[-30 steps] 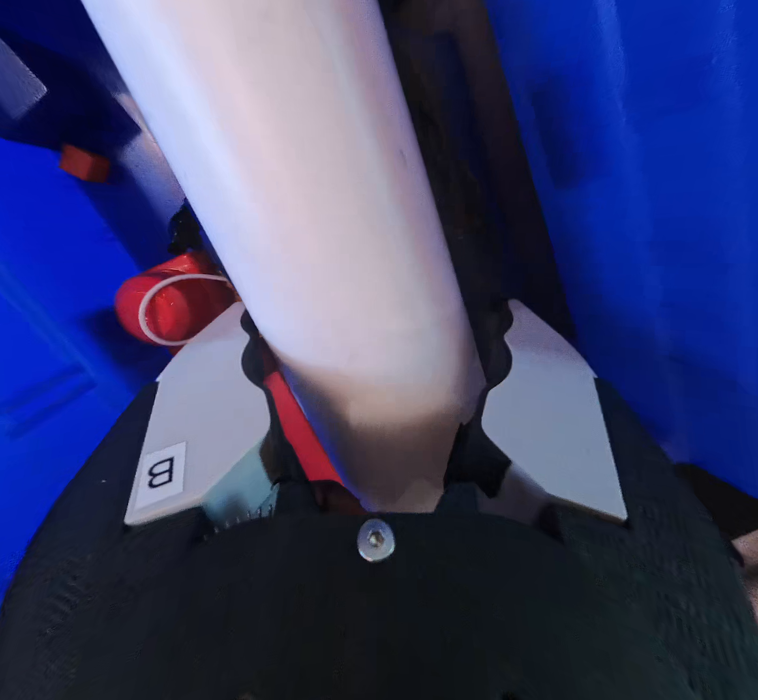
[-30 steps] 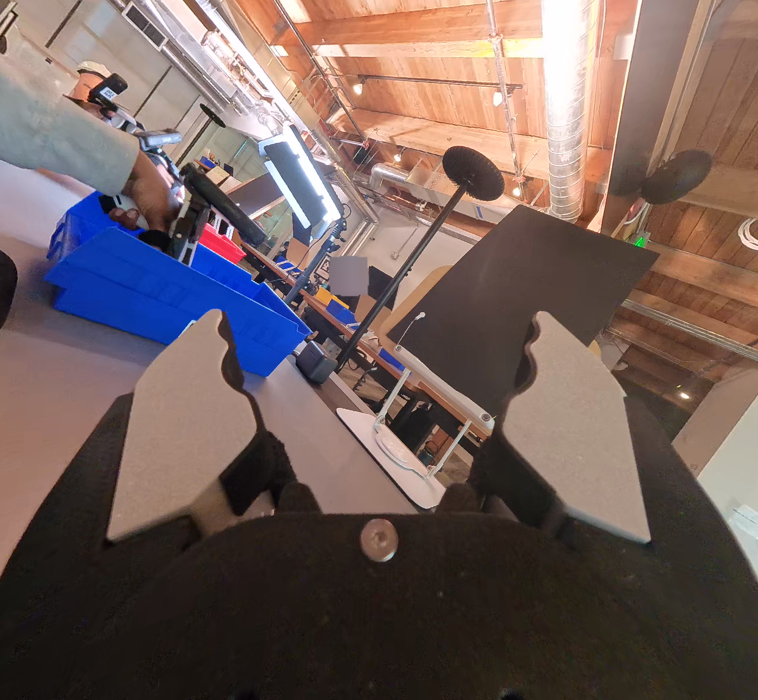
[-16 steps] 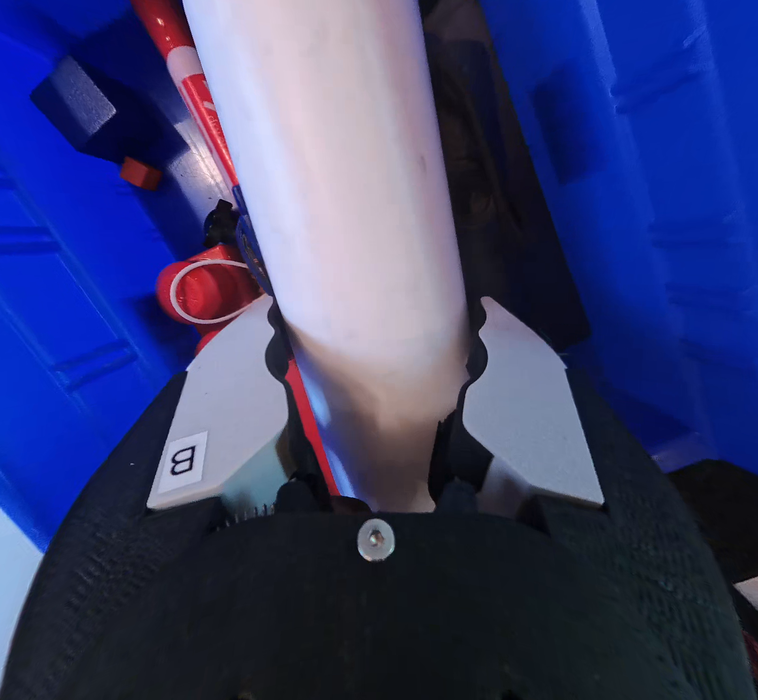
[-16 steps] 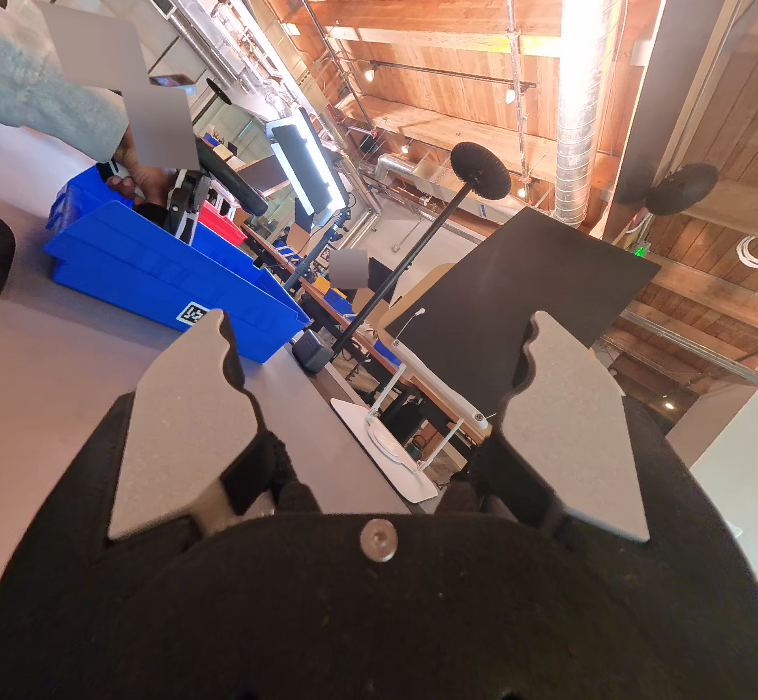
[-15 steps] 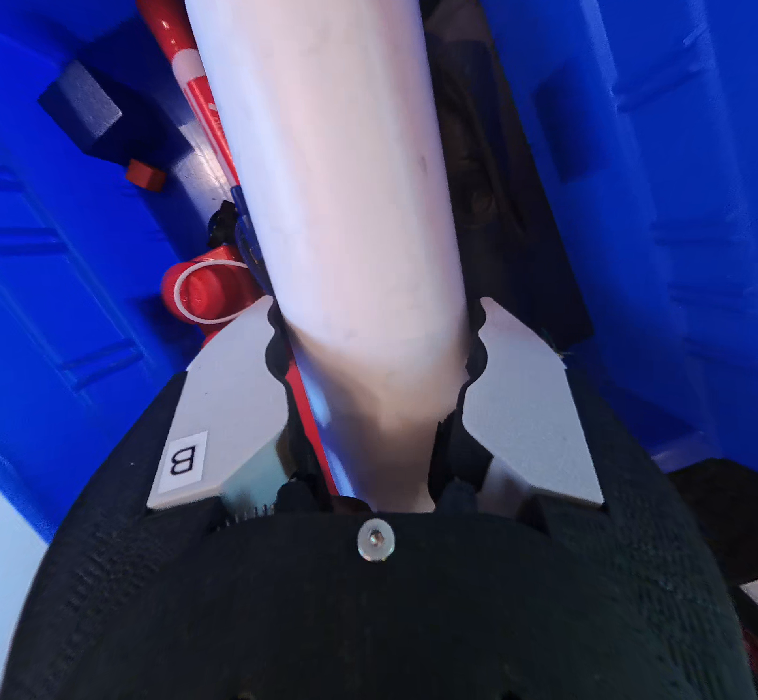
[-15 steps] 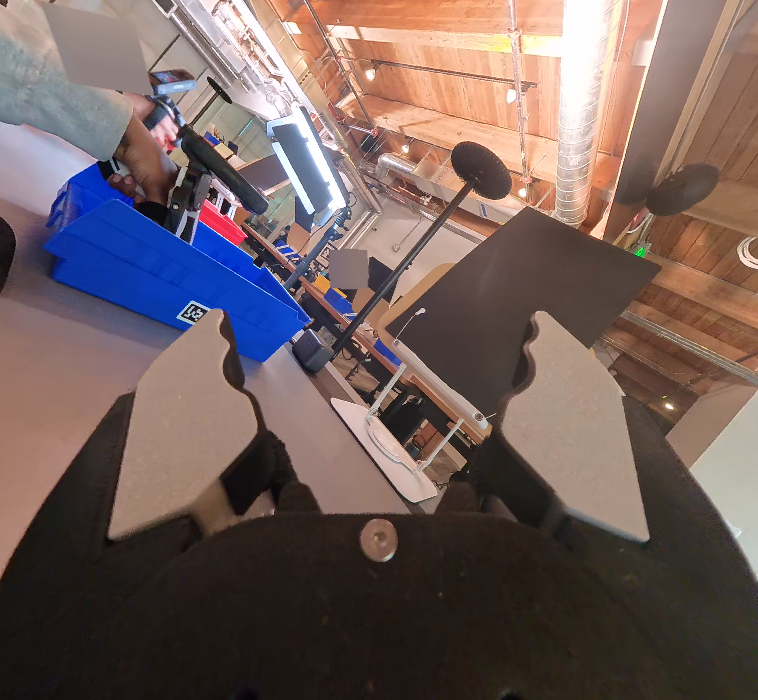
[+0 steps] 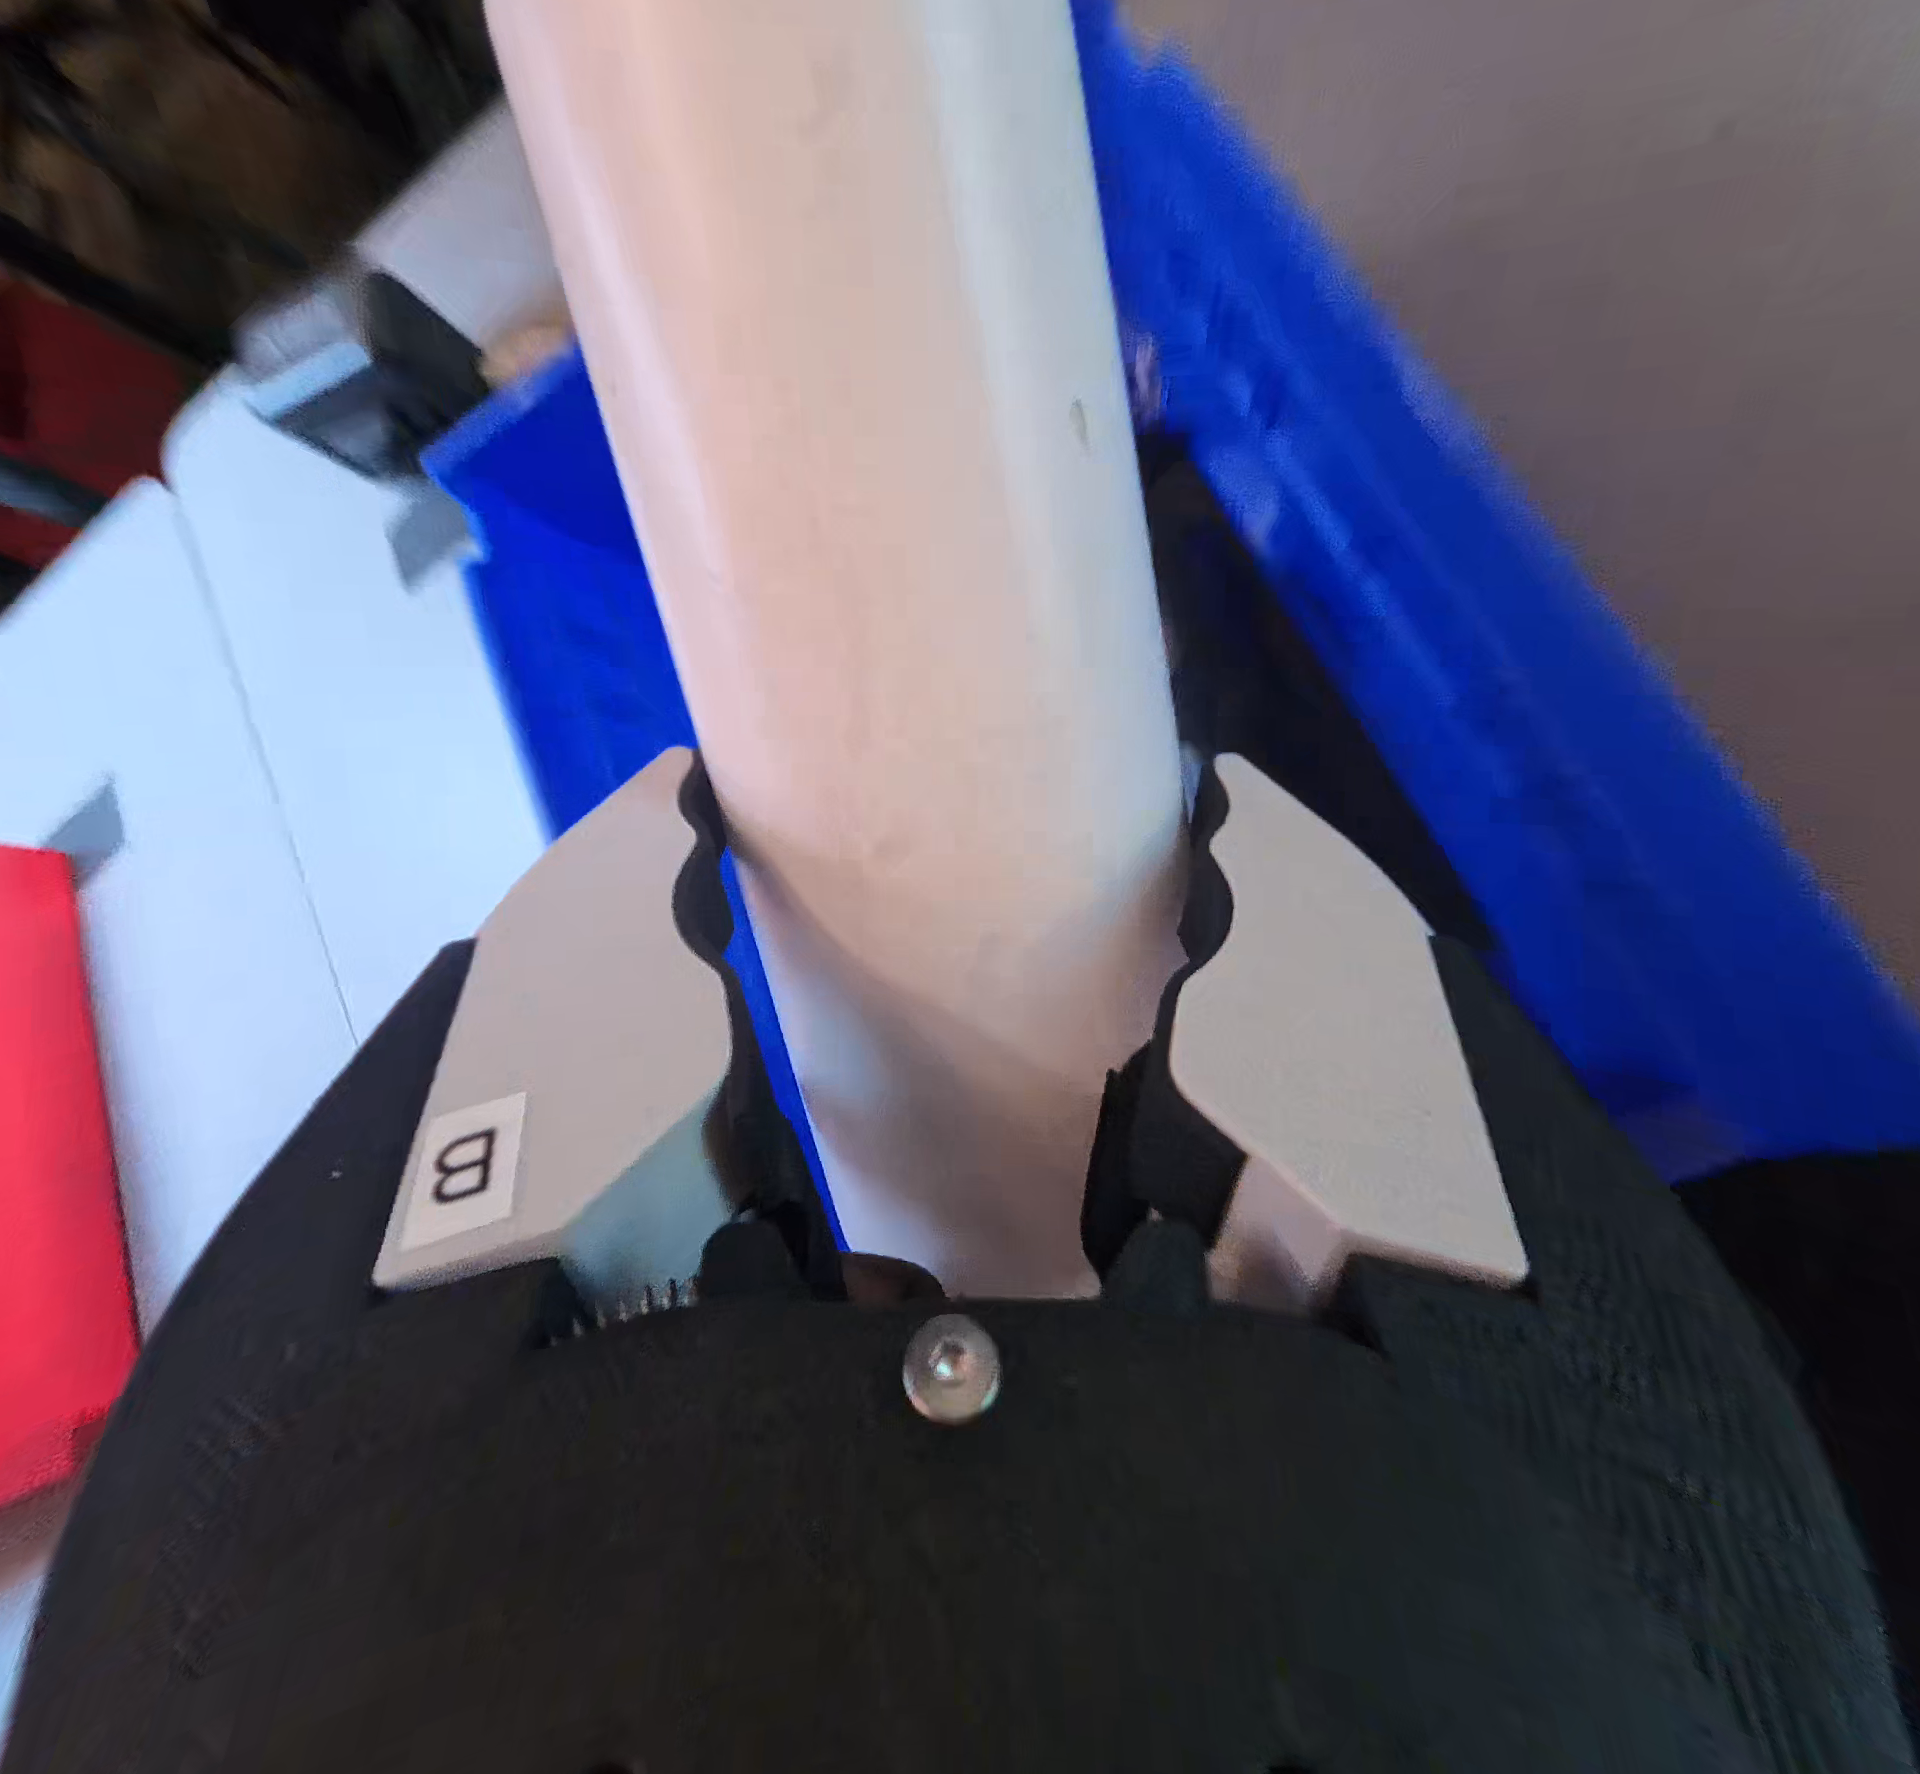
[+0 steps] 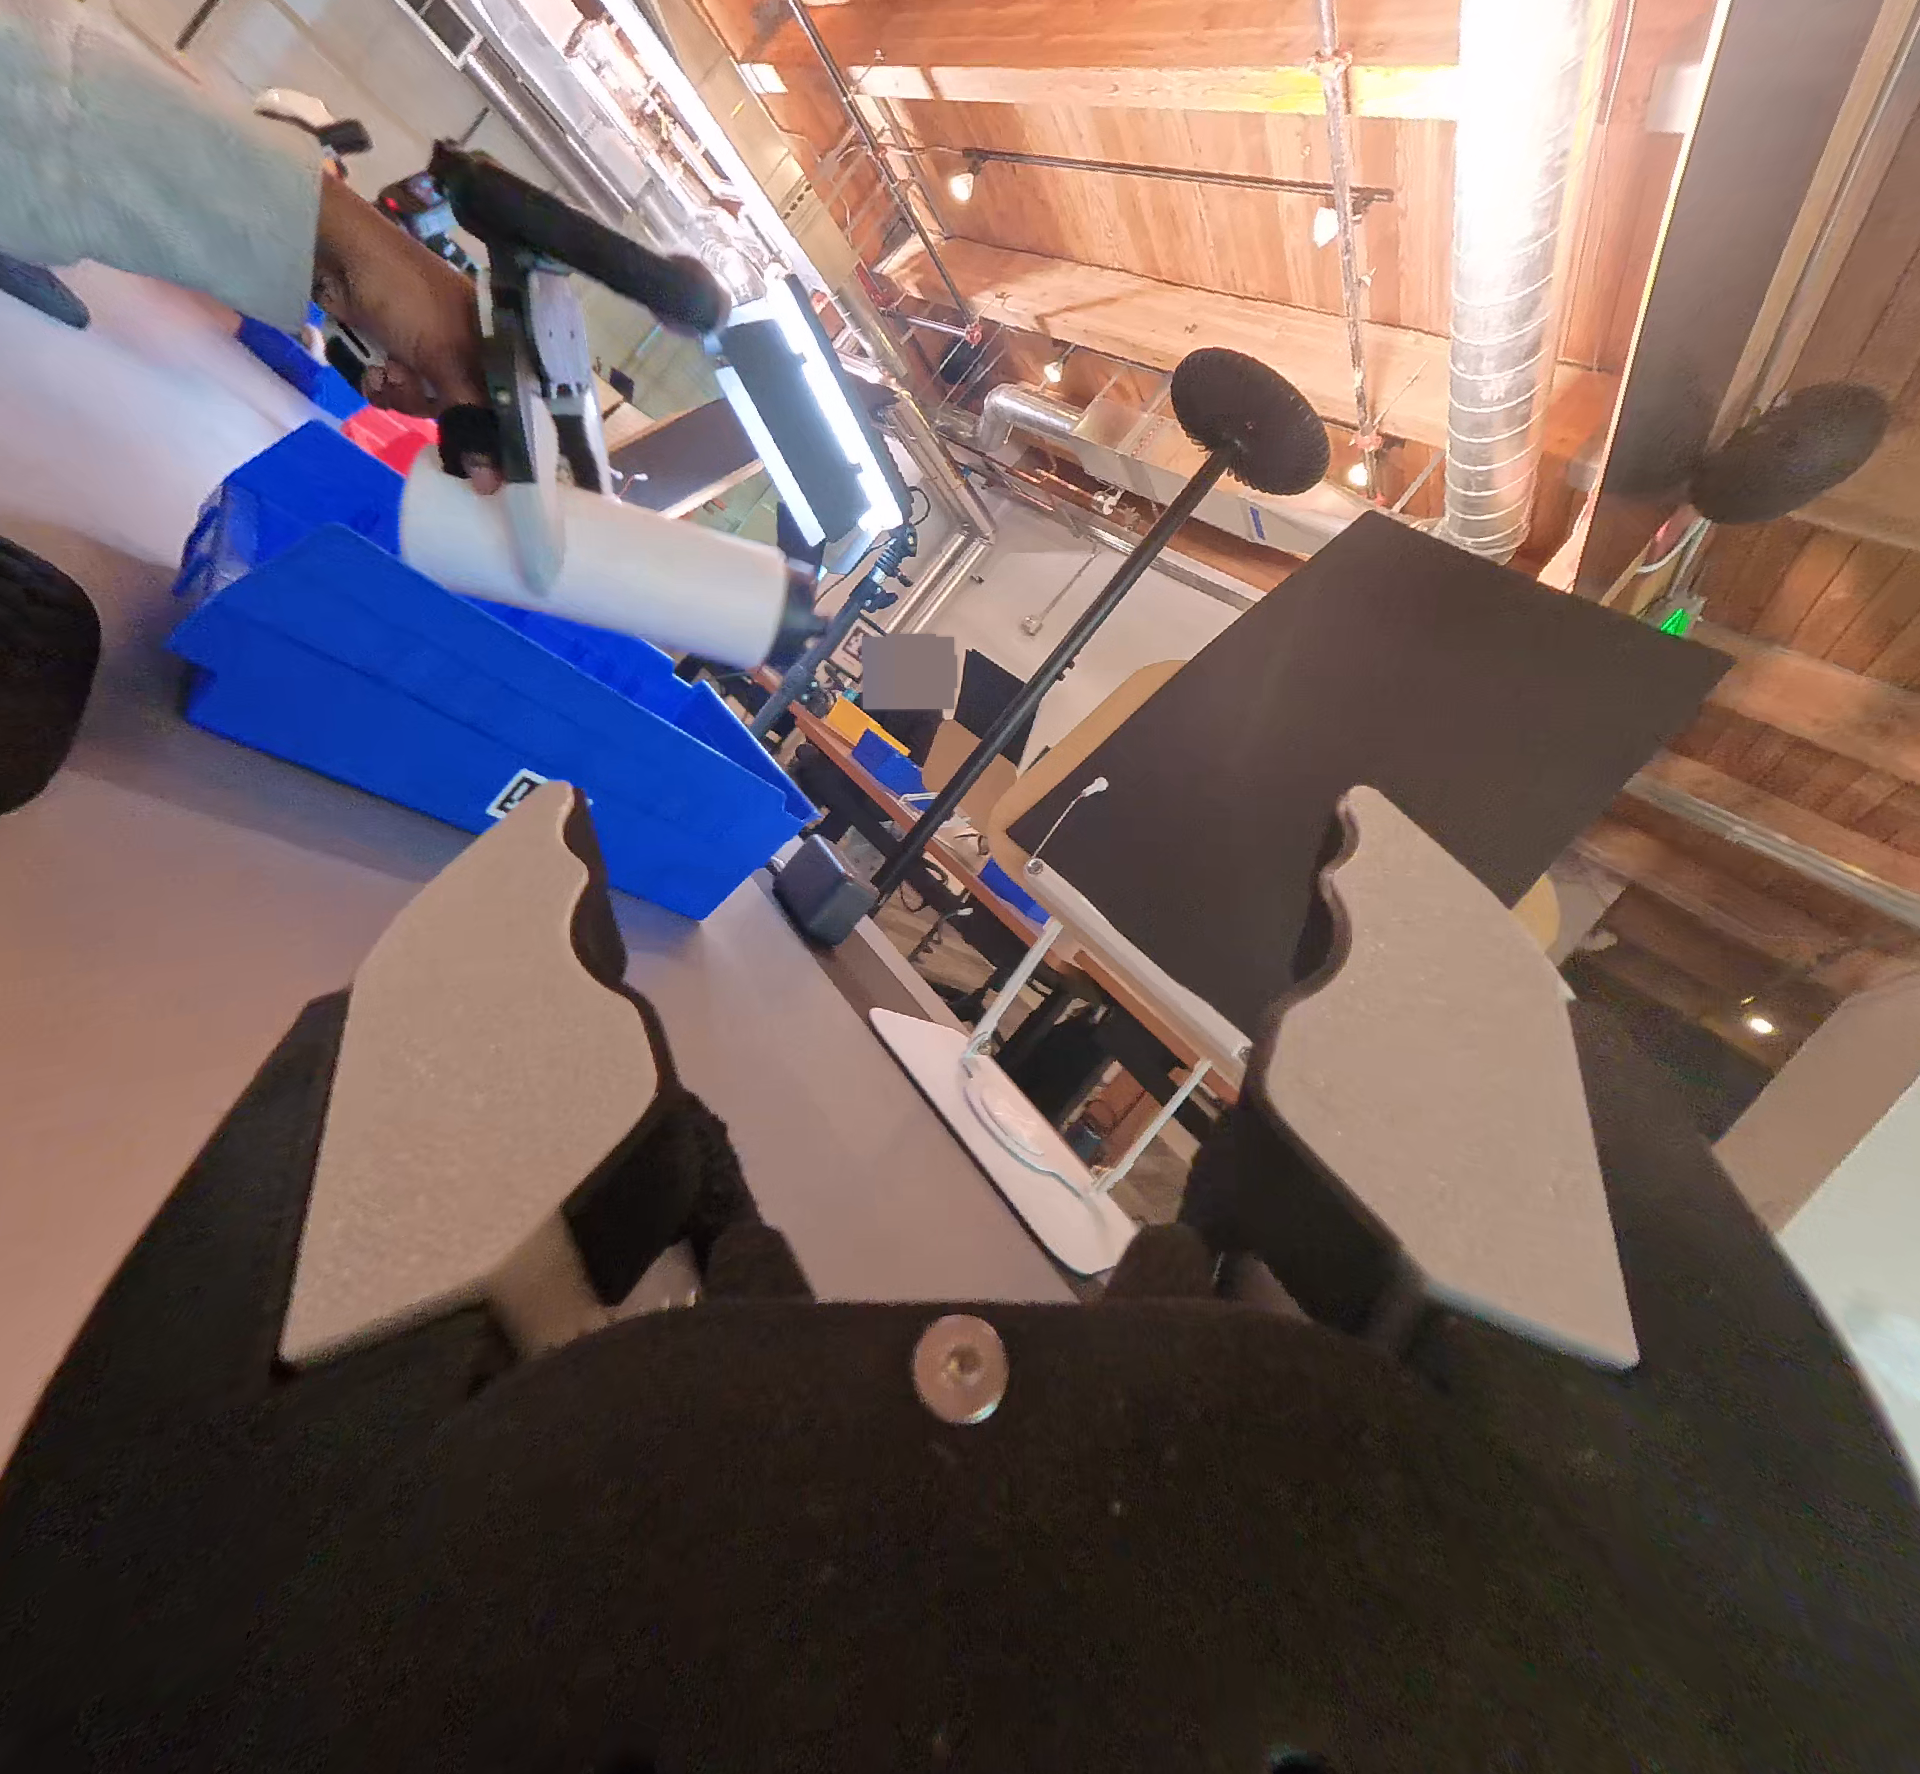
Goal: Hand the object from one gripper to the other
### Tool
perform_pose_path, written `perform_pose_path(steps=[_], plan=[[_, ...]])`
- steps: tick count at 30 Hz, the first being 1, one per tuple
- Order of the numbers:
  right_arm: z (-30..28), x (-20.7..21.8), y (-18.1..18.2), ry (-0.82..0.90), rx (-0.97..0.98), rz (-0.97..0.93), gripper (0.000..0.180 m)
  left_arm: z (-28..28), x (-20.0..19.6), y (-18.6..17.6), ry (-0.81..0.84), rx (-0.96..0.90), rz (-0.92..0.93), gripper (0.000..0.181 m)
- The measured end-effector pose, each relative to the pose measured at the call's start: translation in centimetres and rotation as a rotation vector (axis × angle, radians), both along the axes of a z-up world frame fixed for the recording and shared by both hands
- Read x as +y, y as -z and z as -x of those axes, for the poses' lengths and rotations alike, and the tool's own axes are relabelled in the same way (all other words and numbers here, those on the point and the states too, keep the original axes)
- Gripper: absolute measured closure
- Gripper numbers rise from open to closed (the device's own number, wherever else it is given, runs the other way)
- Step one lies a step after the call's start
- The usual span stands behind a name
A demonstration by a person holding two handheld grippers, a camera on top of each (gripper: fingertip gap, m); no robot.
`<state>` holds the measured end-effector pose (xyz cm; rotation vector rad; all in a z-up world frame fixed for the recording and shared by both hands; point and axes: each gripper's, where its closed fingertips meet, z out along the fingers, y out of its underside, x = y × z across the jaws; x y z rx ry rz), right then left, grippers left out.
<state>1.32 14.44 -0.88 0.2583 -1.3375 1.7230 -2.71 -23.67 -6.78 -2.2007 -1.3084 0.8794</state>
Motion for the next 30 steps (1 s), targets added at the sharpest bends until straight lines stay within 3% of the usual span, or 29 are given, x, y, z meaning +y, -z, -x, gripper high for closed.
perform_pose_path(steps=[1, 6, 11, 16, 21, 25, 30], plan=[[0.1, 0.0, 0.0, -0.008, -0.016, 0.007, 0.052, 0.2, 0.6, -1.6, 0.008, 0.084, -0.021, 0.095], [0.3, -0.2, 0.4, -0.049, -0.085, 0.000, 0.056, -0.1, 5.3, -10.1, 0.111, 0.538, -0.207, 0.095], [0.0, -1.1, 1.3, -0.126, -0.178, -0.040, 0.060, -3.2, 14.1, -13.8, 0.395, 0.735, -0.610, 0.094], [-1.5, -1.9, 1.6, -0.361, -0.398, -0.013, 0.061, -6.3, 22.8, -12.7, 0.664, 0.767, -0.909, 0.094], [-2.9, -2.1, 0.0, -0.620, -0.597, 0.117, 0.060, -8.5, 29.8, -9.6, 0.860, 0.688, -1.050, 0.094], [-3.8, -2.8, -1.2, -0.774, -0.720, 0.152, 0.059, -9.2, 32.8, -6.8, 0.952, 0.565, -1.055, 0.094], [-4.8, -4.1, -1.6, -0.834, -0.761, 0.136, 0.058, -10.3, 34.4, -4.8, 1.042, 0.491, -1.010, 0.094]])
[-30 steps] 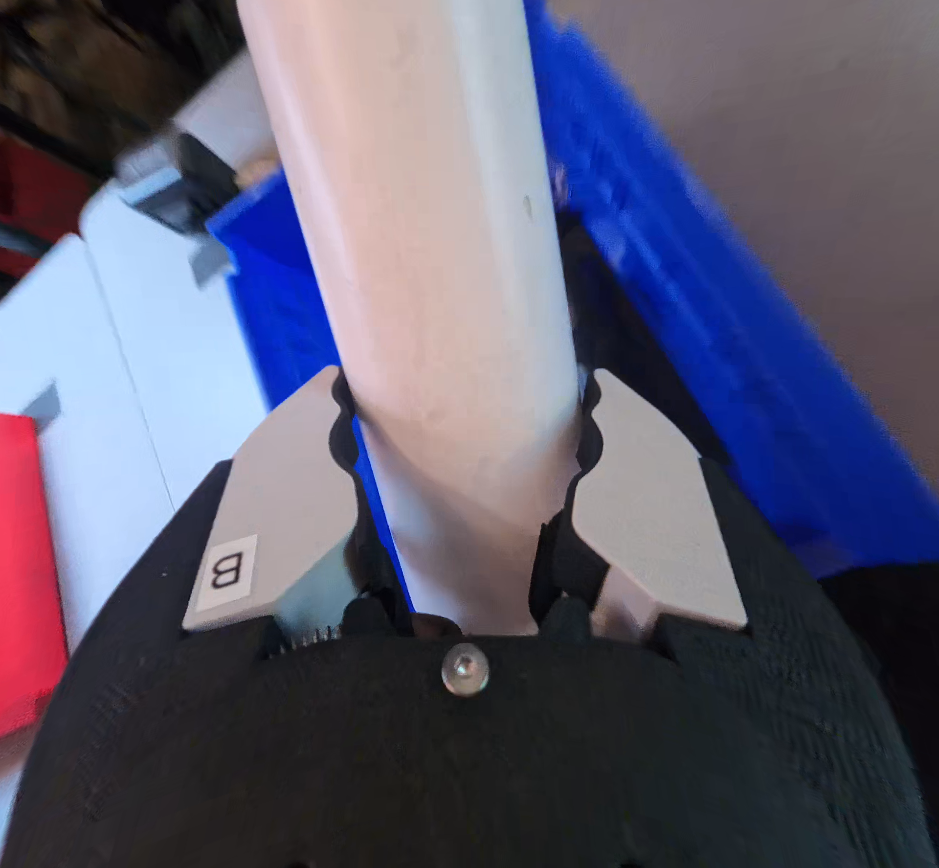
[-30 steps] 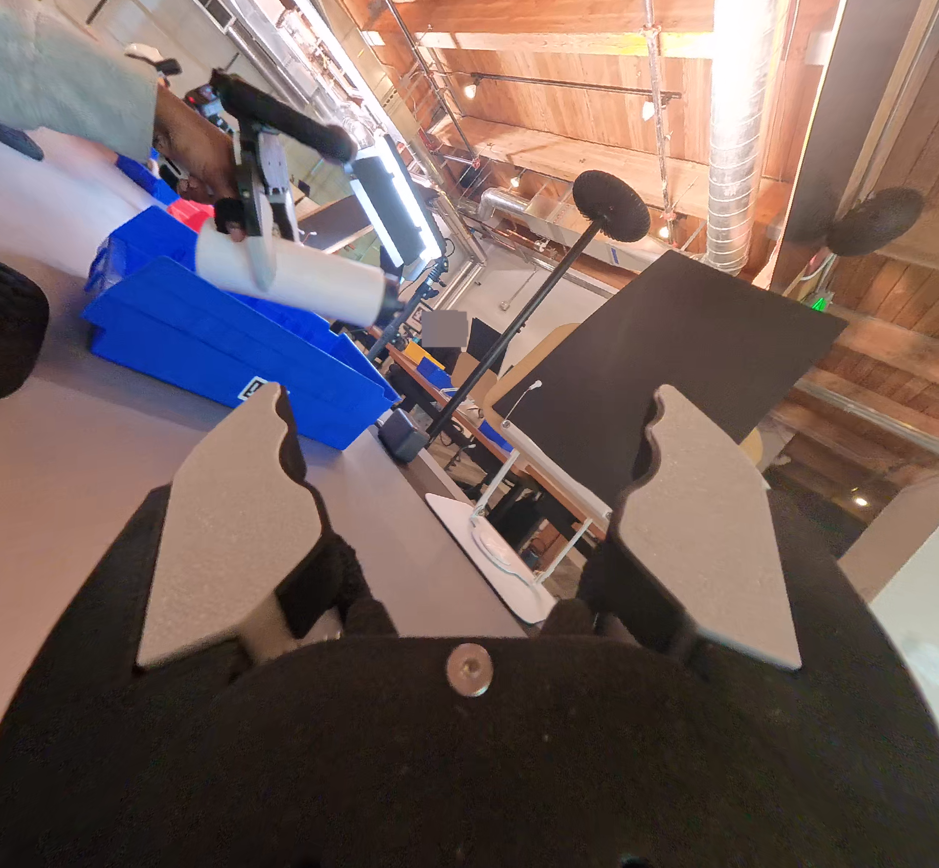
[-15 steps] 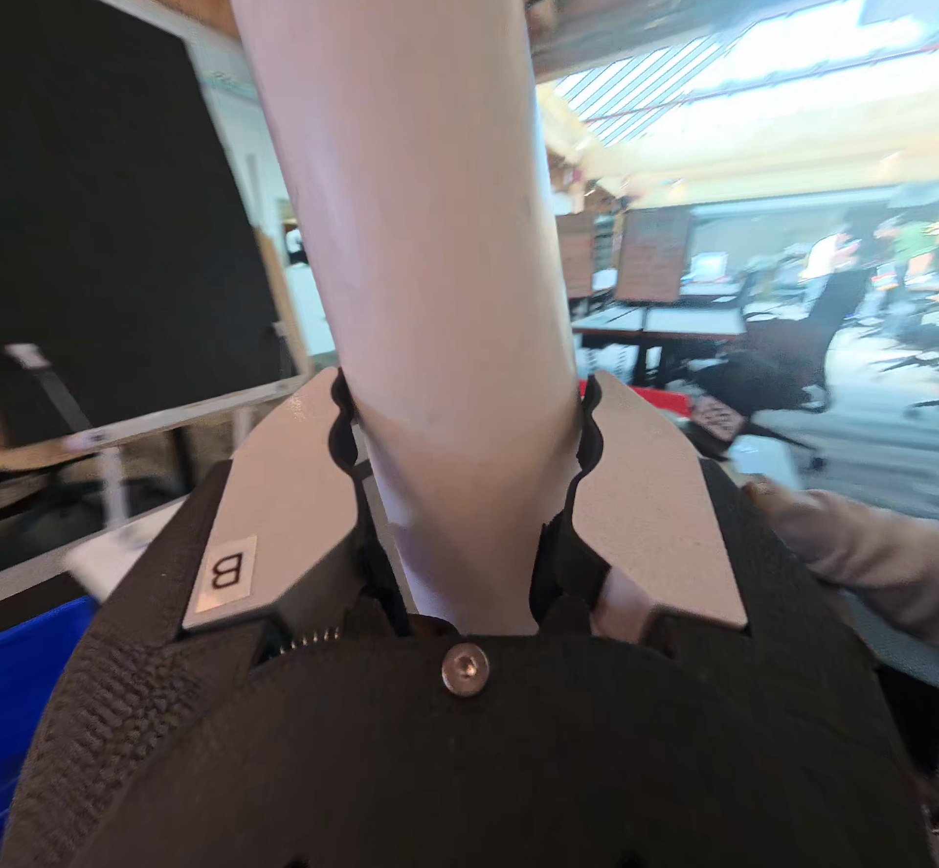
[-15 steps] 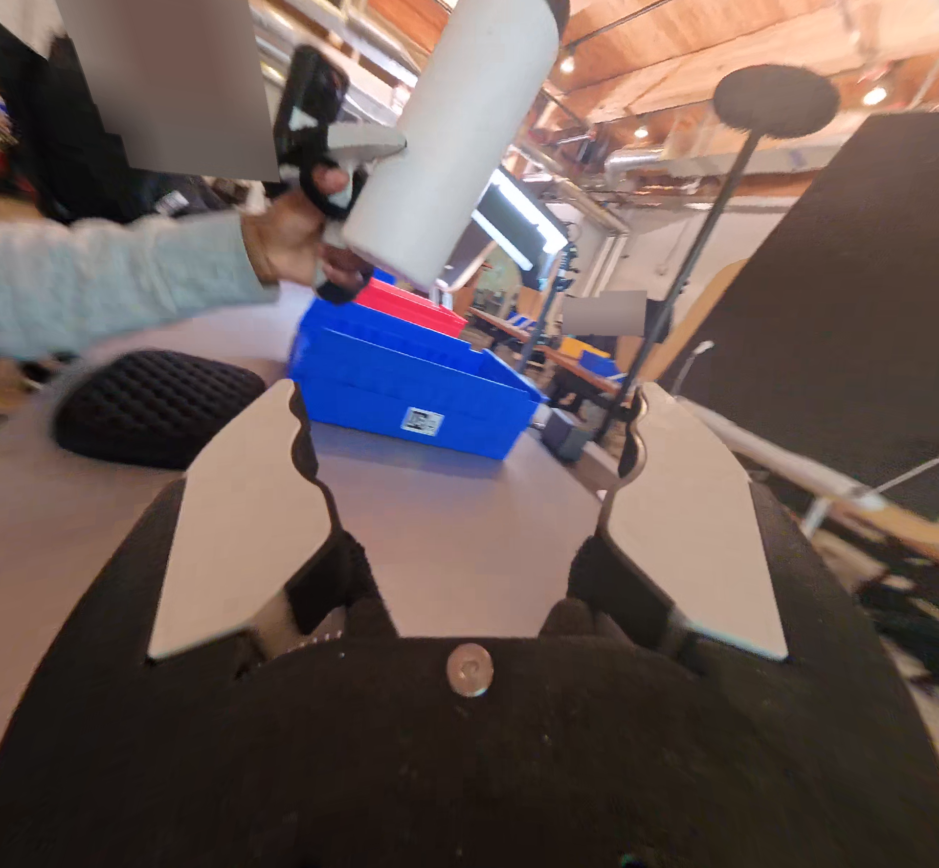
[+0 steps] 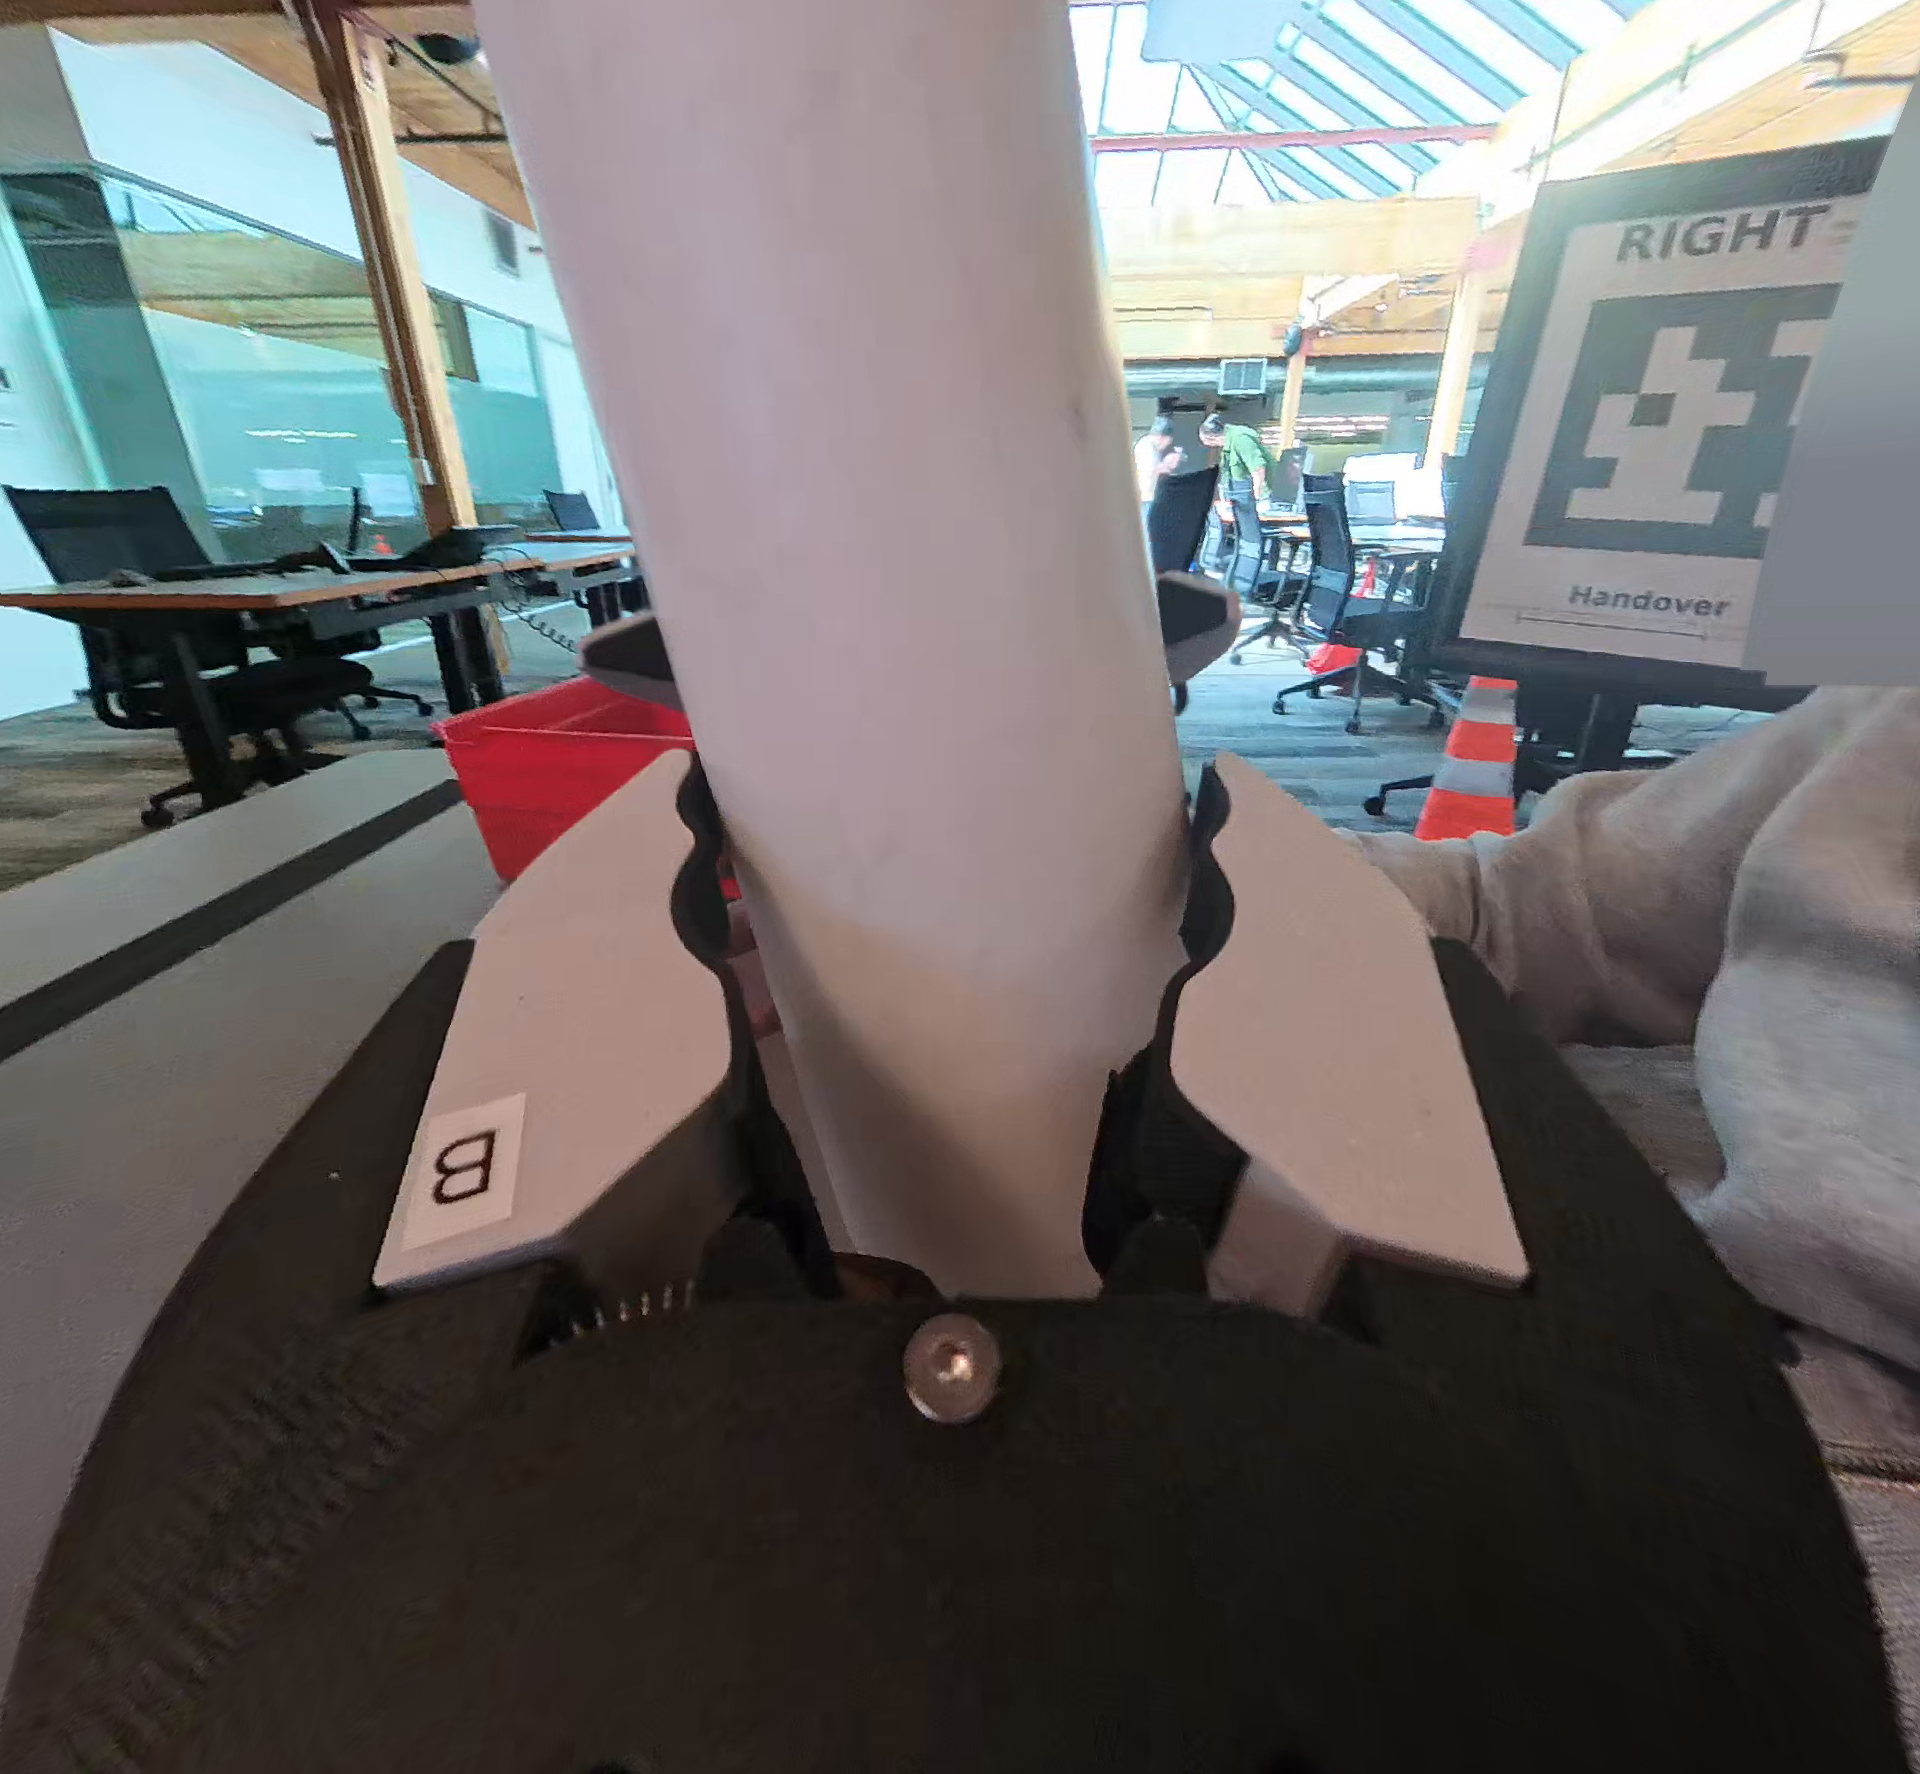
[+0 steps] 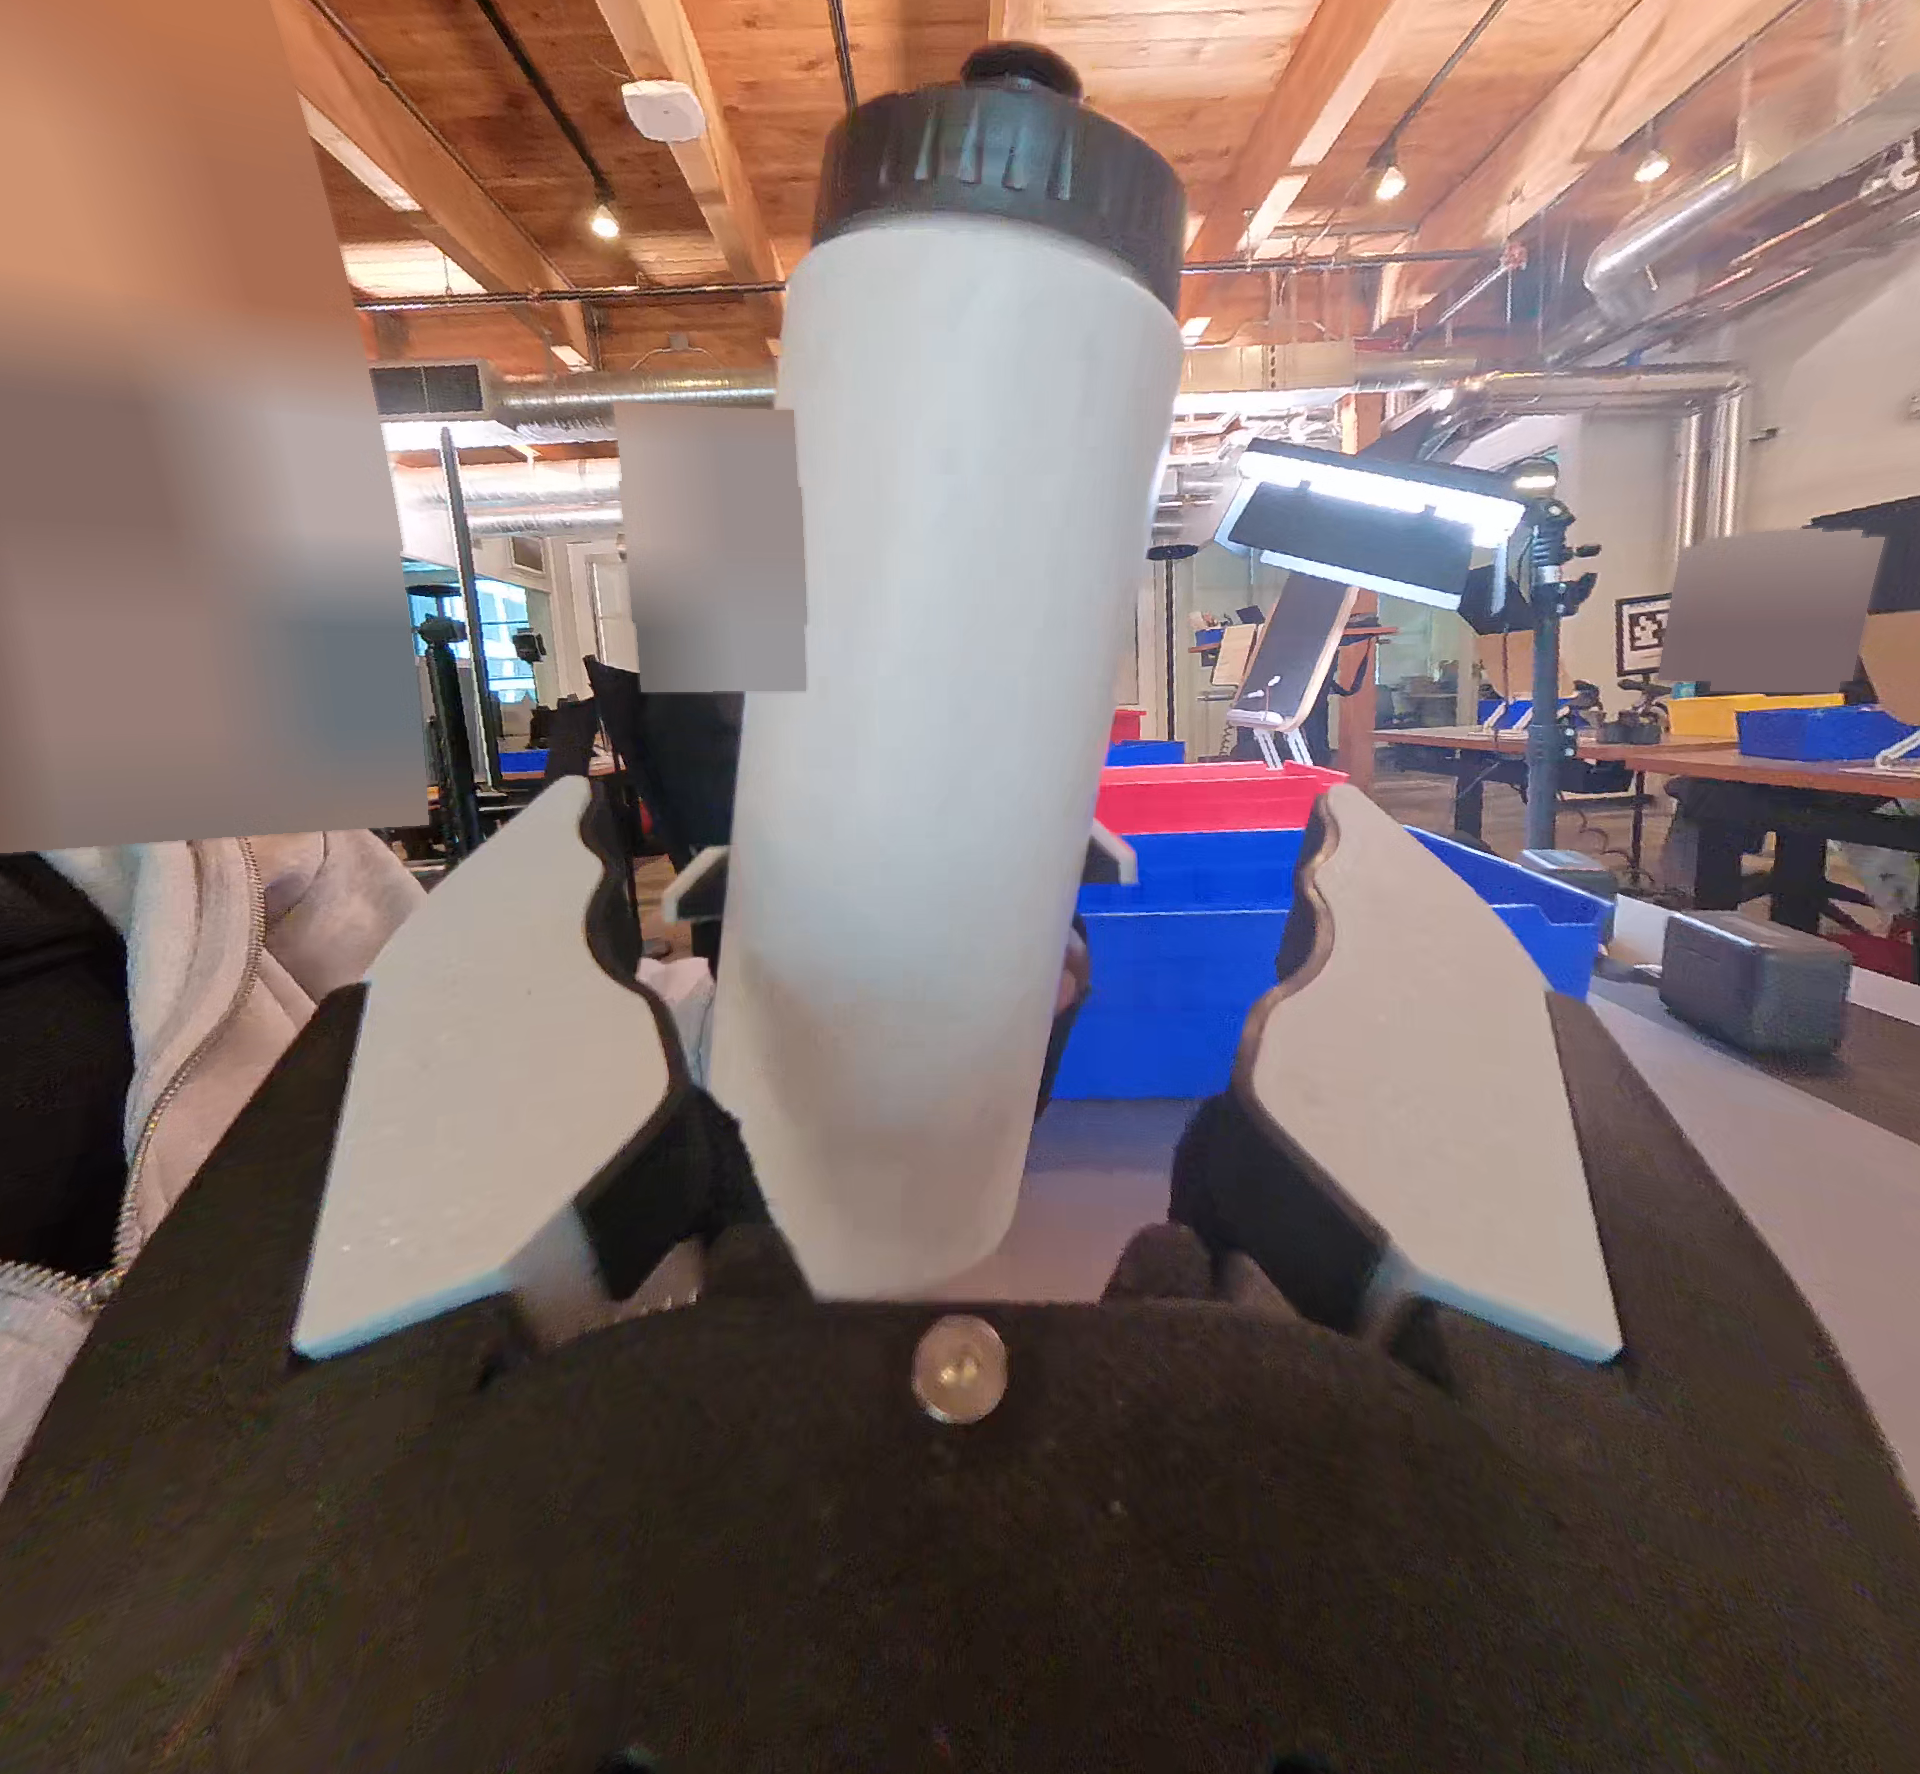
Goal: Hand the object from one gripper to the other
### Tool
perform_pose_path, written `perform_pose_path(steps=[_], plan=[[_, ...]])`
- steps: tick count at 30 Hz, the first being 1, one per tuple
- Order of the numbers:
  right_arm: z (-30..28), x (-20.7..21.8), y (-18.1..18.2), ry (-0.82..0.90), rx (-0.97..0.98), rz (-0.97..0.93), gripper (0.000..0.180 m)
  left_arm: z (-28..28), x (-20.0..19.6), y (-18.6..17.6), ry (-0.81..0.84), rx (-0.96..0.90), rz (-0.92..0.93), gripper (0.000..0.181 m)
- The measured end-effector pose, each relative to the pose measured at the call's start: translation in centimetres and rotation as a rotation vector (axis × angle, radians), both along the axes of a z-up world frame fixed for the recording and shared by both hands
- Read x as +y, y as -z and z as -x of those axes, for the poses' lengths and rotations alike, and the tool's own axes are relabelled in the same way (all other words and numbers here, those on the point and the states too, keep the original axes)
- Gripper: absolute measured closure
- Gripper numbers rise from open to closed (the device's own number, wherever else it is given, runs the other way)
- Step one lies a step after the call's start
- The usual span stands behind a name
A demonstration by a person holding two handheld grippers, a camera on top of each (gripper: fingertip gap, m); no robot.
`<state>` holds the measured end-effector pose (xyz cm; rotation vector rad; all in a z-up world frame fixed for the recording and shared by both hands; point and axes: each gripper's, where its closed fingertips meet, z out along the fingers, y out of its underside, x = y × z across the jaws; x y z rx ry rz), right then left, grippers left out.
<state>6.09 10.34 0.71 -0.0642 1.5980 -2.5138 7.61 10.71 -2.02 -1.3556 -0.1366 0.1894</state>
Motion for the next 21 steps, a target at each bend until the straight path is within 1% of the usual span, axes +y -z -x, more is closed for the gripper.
perform_pose_path(steps=[5, 7, 9, 13, 17, 21], plan=[[-1.3, -1.7, 0.5, -0.040, 0.016, -0.016, 0.062, -1.0, 1.2, 1.5, 0.084, -0.033, 0.059, 0.094], [-1.9, -2.1, 0.9, -0.062, 0.034, -0.037, 0.071, -1.2, 1.7, 2.2, 0.099, -0.039, 0.098, 0.094], [-2.6, -2.1, 1.3, -0.096, 0.060, -0.056, 0.087, -1.1, 1.8, 2.4, 0.098, -0.040, 0.112, 0.094], [-2.6, -2.0, 1.8, -0.096, 0.065, -0.110, 0.088, -1.0, 2.0, 3.1, 0.085, -0.040, 0.148, 0.094], [-2.3, -1.8, 2.0, -0.024, 0.123, -0.146, 0.089, -0.4, 1.6, 3.6, 0.059, -0.063, 0.195, 0.096], [-1.5, -1.7, 2.3, 0.089, 0.191, -0.190, 0.089, 0.8, -0.1, 2.1, 0.007, -0.101, 0.120, 0.079]])
